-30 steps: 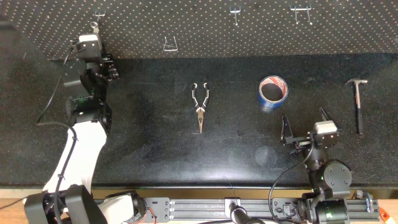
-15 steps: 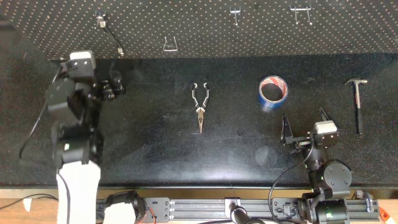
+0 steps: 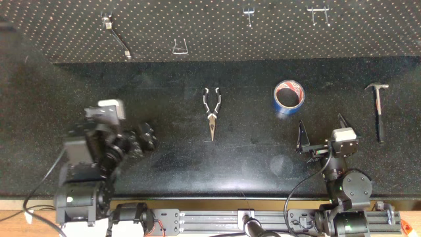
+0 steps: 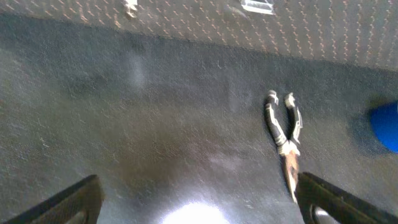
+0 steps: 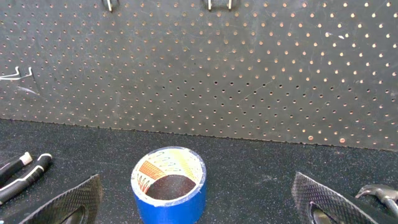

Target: Place Tools Onto Pegboard

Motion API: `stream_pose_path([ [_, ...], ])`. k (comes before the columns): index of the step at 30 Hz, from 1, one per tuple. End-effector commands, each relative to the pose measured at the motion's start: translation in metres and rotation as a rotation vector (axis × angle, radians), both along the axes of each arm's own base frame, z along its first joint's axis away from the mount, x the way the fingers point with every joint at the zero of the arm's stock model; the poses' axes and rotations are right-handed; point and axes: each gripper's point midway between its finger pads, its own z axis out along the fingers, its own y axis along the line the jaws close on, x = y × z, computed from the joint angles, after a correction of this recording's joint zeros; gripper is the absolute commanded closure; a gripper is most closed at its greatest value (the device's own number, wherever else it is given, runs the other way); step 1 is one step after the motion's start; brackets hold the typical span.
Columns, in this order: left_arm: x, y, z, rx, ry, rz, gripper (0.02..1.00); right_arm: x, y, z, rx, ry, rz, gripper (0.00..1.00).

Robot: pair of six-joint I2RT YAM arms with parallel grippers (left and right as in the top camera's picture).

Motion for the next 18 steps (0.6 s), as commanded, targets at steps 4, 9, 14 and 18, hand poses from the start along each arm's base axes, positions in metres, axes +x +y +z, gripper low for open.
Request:
stream_pose_path([
  [4, 0.003, -0.084, -0.065, -0.024, 0.308, -0.075, 0.023, -0.001, 0.002, -0.001, -0.018, -0.002, 0.01, 0.003],
  [9, 0.041, -0.131, -0.079, 0.01, 0.408, -0.138, 0.023, -0.001, 0.002, -0.001, -0.018, -0.002, 0.01, 0.003],
  [14, 0.093, -0.162, -0.088, 0.095, 0.469, -0.209, 0.023, -0.001, 0.002, -0.001, -0.018, -0.002, 0.01, 0.003],
  [18, 0.111, -0.17, -0.109, 0.117, 0.511, -0.2, 0.023, -0.001, 0.002, -0.001, -0.018, -0.002, 0.01, 0.003],
])
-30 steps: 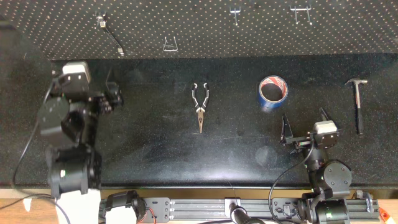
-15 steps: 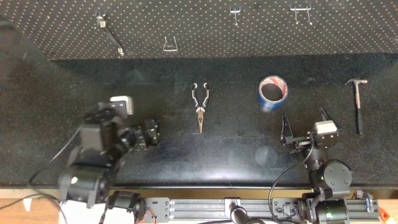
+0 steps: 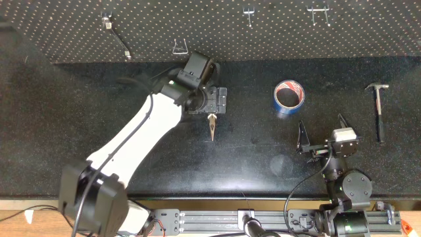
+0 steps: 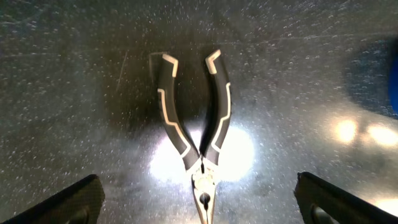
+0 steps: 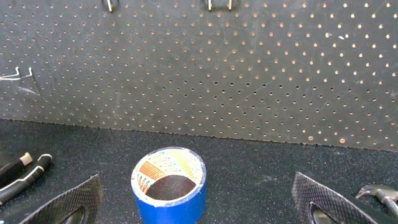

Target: Place Tools Onto Pegboard

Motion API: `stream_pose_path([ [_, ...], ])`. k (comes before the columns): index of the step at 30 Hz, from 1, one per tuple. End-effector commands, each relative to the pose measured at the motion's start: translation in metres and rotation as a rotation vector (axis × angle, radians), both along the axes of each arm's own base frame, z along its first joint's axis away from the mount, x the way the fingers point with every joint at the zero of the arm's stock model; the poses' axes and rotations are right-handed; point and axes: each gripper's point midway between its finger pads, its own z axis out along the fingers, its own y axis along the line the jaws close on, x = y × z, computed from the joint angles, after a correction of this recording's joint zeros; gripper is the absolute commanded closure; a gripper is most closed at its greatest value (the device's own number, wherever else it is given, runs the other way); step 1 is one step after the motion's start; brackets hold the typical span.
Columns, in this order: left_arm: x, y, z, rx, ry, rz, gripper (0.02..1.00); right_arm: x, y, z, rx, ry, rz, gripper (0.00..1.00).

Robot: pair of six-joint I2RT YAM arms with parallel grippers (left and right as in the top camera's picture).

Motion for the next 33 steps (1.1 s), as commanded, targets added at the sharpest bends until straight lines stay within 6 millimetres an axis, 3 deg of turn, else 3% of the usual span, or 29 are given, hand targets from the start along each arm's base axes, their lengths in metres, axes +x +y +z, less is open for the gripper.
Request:
stream_pose_path([
  [1, 0.022, -0.004, -0.017, 0.055, 0.011, 0.024, 0.023, -0.001, 0.002, -0.001, -0.018, 0.0, 0.01, 0.003],
  [12, 0.031, -0.002, -0.055, 0.094, 0.05, 0.121, 0.023, -0.001, 0.002, -0.001, -0.018, -0.001, 0.01, 0.003],
  [17, 0.033, -0.013, -0.06, 0.079, 0.037, 0.135, 0.023, -0.001, 0.002, -0.001, -0.018, -0.001, 0.01, 0.003],
  [33, 0.031, -0.011, -0.078, 0.121, 0.064, 0.072, 0.023, -0.001, 0.002, -0.001, -0.018, -0.001, 0.01, 0.003],
])
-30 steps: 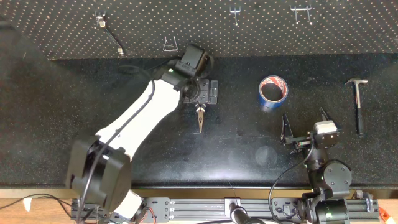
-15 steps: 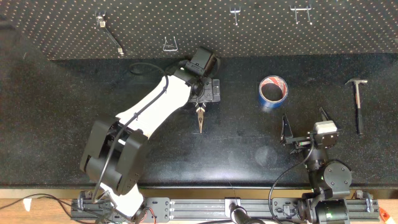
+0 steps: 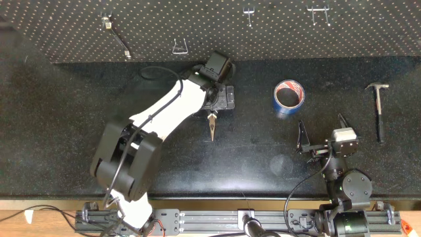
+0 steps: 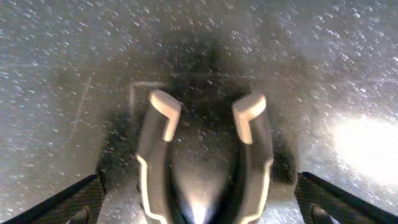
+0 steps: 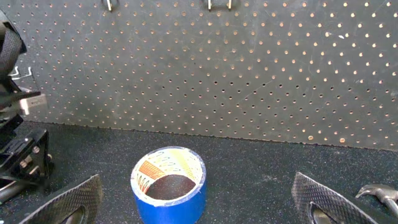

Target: Place Tools Onto Pegboard

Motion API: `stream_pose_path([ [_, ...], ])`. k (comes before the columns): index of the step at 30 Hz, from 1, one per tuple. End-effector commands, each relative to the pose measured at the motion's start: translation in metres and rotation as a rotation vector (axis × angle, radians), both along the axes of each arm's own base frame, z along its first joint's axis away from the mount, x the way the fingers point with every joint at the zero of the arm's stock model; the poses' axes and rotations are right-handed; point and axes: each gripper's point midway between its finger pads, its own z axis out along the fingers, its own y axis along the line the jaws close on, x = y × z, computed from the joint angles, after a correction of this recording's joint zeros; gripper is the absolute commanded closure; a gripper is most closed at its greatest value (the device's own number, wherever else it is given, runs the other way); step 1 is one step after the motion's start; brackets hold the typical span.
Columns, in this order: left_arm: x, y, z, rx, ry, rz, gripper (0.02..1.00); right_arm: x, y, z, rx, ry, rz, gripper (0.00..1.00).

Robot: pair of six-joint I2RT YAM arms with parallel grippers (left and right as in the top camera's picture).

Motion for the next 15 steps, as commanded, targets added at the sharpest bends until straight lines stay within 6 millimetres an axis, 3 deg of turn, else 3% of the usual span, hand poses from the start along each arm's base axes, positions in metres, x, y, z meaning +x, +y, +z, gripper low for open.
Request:
stream_pose_path([
  [1, 0.0069, -0.0004, -0.0035, 0.027, -0.013, -0.043, 0.023, -0.0005, 0.002, -0.0012, -0.017, -0.001, 0.01, 0.003],
  [5, 0.0097, 0.0029, -0.0033, 0.021, -0.014, -0.031, 0.038, -0.0005, 0.002, -0.0013, -0.017, 0.0, 0.01, 0.003],
  [7, 0.0096, 0.0027, -0.0033, 0.02, -0.014, -0.031, 0.143, -0.0005, 0.002, -0.0013, -0.017, 0.0, 0.01, 0.003],
  [8, 0.0097, 0.0028, -0.0033, 0.021, -0.014, -0.031, 0.261, -0.0005, 0.002, -0.0012, -0.017, -0.001, 0.01, 0.003],
  [9, 0.0096, 0.0027, -0.0033, 0.02, -0.014, -0.031, 0.316, -0.0005, 0.002, -0.0013, -0.017, 0.0, 0.01, 0.003],
  [12, 0.0108, 0.0013, -0.003, 0.013, -0.018, -0.031, 0.426, -0.0005, 0.002, -0.0013, -0.017, 0.0, 0.01, 0.003],
  [15, 0.0145, -0.0033, -0.0018, -0.006, -0.034, -0.033, 0.443, -0.0005, 0.002, -0.0012, -0.017, -0.001, 0.01, 0.001],
])
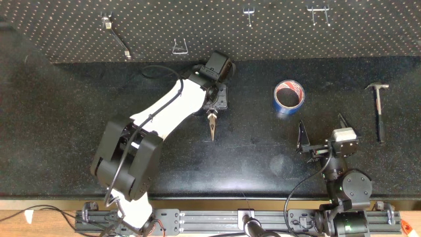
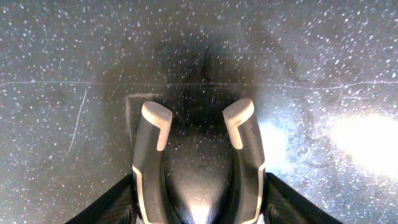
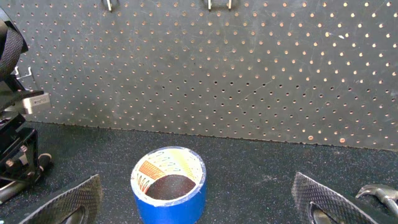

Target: Place Tools Onto Pegboard

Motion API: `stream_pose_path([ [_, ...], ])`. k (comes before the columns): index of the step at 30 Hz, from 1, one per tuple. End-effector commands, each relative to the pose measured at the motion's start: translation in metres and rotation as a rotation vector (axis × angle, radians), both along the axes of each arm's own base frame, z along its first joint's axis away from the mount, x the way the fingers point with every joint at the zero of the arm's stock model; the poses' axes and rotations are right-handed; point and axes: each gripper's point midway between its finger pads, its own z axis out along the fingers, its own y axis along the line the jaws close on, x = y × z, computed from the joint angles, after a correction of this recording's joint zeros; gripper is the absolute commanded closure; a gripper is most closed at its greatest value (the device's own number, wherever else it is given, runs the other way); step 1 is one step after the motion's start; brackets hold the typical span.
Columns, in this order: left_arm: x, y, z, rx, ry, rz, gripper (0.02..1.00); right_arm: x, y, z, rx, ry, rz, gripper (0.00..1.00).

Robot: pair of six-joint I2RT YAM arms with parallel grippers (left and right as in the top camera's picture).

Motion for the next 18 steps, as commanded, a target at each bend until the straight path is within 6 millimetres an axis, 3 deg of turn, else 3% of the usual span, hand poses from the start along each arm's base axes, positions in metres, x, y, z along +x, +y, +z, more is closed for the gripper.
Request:
stream_pose_path([
  [1, 0.01, -0.004, -0.002, -0.017, -0.015, 0.007, 0.454, -0.001, 0.002, -0.001, -0.017, 0.0, 0.011, 0.003],
  [10, 0.007, -0.009, -0.003, -0.045, 0.0, -0.001, 0.612, -0.001, 0.002, -0.001, -0.017, 0.0, 0.01, 0.003],
  [11, 0.007, -0.009, -0.002, -0.045, -0.001, -0.001, 0.691, -0.001, 0.002, -0.001, -0.018, -0.001, 0.01, 0.003],
  [12, 0.008, -0.008, 0.0, -0.046, -0.006, 0.0, 0.855, -0.001, 0.002, -0.001, -0.018, -0.001, 0.01, 0.003],
  [13, 0.008, -0.007, 0.009, -0.043, -0.022, -0.001, 0.991, -0.001, 0.002, -0.001, -0.017, -0.001, 0.01, 0.001],
  [16, 0.005, 0.005, 0.042, -0.014, -0.077, 0.011, 0.991, -0.001, 0.002, -0.001, -0.018, -0.001, 0.01, 0.003],
  [18, -0.009, 0.022, 0.072, 0.027, -0.096, 0.023, 0.989, -0.001, 0.002, -0.001, -0.018, 0.0, 0.011, 0.001],
])
